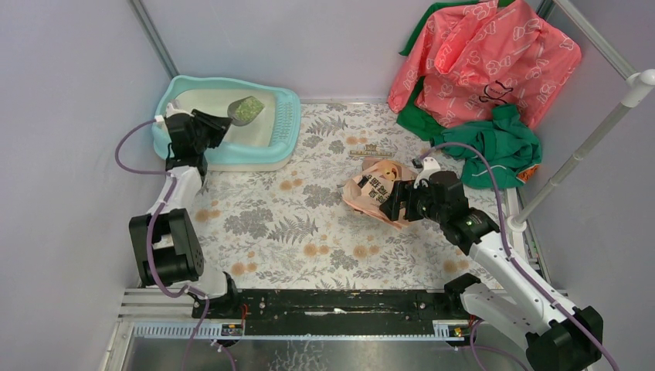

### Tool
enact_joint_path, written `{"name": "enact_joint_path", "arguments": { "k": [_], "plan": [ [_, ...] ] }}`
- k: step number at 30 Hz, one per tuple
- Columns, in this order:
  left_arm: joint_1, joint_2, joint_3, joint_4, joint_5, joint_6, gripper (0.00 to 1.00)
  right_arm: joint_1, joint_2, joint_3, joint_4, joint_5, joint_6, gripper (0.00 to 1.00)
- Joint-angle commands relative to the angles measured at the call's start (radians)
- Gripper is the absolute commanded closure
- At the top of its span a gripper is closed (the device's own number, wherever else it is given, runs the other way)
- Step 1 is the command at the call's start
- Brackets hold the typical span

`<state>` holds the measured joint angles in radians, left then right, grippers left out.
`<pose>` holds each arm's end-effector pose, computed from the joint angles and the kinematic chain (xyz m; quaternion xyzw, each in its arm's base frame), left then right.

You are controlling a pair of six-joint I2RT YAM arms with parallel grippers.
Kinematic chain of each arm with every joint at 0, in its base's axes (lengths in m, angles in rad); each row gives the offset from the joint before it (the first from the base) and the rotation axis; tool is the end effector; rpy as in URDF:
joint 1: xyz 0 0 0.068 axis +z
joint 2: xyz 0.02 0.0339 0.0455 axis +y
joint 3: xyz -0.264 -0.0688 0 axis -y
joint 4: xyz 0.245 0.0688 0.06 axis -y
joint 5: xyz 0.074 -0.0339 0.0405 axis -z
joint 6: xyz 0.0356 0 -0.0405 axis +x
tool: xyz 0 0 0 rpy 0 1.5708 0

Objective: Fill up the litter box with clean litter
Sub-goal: Pour the cat litter into the litter box.

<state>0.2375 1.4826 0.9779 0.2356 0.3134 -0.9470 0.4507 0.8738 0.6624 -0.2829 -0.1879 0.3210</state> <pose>0.3371 0.0703 0.2818 -0.3602 0.7048 -0.3243 0.5180 0.1759 0.0925 0.2715 -0.1034 0.8499 0.2667 0.4425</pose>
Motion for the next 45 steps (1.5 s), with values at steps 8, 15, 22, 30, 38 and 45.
{"name": "enact_joint_path", "arguments": {
  "k": [8, 15, 22, 30, 38, 45],
  "plan": [
    [-0.057, 0.098, 0.283, -0.234, -0.264, 0.302, 1.0, -0.005, -0.024, -0.017, 0.066, -0.059, 0.025, 0.18],
    [-0.087, 0.134, 0.342, -0.332, -0.36, 0.35, 1.0, -0.004, -0.024, -0.027, 0.071, -0.07, 0.028, 0.18],
    [-0.087, 0.133, 0.4, -0.454, -0.514, 0.36, 1.0, -0.004, -0.024, -0.041, 0.081, -0.079, 0.029, 0.19],
    [-0.098, 0.114, 0.461, -0.504, -0.683, 0.448, 1.0, -0.004, -0.03, -0.048, 0.083, -0.088, 0.025, 0.19],
    [-0.256, 0.147, 0.52, -0.509, -1.046, 0.661, 1.0, -0.004, -0.024, -0.047, 0.089, -0.093, 0.03, 0.19],
    [-0.378, 0.199, 0.543, -0.426, -1.267, 0.831, 1.0, -0.005, -0.041, -0.041, 0.072, -0.078, 0.024, 0.19]
  ]
}}
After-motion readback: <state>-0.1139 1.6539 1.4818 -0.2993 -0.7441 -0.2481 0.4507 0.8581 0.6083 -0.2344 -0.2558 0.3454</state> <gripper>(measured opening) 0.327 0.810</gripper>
